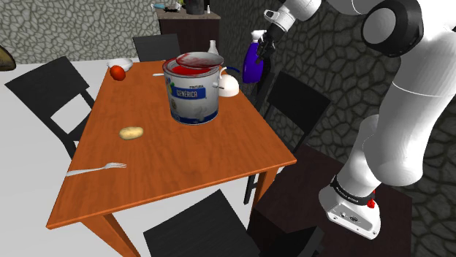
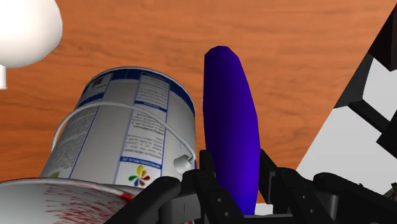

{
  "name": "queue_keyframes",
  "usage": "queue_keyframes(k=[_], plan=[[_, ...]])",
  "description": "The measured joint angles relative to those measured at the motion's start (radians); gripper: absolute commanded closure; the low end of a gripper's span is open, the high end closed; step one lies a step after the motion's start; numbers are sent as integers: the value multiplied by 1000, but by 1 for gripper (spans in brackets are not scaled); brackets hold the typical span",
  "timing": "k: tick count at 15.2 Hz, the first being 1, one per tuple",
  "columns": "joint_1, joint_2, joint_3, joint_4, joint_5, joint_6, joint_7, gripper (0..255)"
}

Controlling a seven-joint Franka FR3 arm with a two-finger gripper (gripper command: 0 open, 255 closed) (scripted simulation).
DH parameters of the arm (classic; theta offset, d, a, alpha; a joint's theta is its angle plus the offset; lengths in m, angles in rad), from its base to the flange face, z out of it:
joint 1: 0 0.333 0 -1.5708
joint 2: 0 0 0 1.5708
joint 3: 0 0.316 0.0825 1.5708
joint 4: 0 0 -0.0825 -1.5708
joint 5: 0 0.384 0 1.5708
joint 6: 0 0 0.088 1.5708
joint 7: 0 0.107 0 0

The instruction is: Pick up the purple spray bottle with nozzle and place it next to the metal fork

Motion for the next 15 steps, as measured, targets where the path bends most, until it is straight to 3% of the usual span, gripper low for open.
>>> queue_keyframes(k=[15], plan=[[-20, 11, -6, 186, -2, -154, 92, 255]])
